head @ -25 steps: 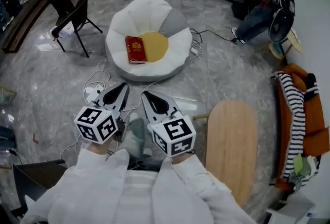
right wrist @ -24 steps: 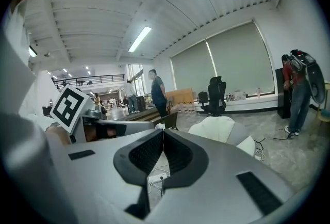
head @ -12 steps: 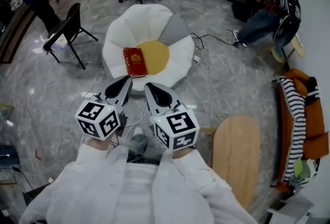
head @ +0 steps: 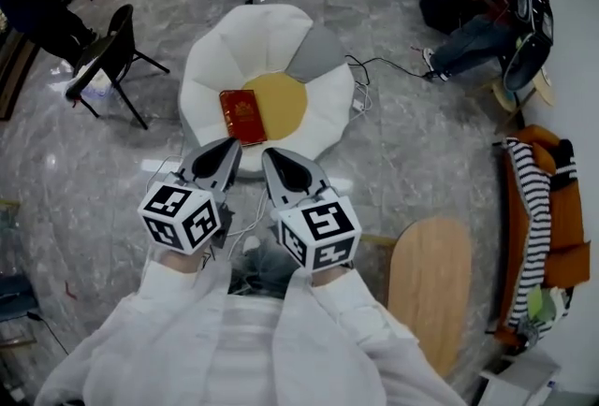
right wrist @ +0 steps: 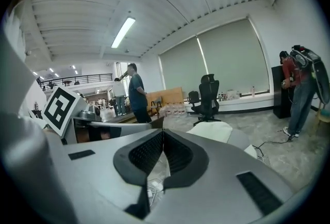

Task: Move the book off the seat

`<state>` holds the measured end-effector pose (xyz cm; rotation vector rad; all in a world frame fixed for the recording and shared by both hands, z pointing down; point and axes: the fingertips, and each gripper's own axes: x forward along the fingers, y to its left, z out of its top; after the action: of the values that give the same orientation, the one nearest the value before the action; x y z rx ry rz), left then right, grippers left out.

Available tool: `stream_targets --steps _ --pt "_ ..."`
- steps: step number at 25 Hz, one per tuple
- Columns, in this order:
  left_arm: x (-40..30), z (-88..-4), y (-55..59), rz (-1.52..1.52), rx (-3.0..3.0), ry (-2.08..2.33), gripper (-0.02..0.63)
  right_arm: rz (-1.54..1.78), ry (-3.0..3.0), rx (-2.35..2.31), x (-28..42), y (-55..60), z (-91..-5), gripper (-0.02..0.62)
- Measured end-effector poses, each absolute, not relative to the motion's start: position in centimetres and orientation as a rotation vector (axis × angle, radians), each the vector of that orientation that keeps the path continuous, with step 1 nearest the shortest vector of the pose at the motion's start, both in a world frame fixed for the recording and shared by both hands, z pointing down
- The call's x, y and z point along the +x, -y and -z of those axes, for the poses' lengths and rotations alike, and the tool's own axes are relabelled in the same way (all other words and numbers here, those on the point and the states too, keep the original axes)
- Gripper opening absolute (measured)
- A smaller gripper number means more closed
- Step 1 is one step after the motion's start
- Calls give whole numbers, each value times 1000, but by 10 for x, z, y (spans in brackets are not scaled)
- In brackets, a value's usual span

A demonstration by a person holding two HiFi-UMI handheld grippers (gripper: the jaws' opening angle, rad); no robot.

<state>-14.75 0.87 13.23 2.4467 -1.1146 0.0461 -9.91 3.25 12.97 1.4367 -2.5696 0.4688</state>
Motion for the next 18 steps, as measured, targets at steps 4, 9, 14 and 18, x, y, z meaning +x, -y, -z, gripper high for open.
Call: stream_targets --steps 4,9,14,18 --pt "-154 -147 9 -65 2405 1125 6 -512 2568 1398 -104 -15 -144 12" --pt "-150 -161 39 -106 2360 1167 6 -552 2608 1331 -99 15 -152 12" --pt "-140 -165 78 -125 2335 1217 6 -564 2629 1273 -85 58 -154 12" --pt "-130 -171 111 -134 2310 1249 6 -577 2636 1214 -77 91 -160 12"
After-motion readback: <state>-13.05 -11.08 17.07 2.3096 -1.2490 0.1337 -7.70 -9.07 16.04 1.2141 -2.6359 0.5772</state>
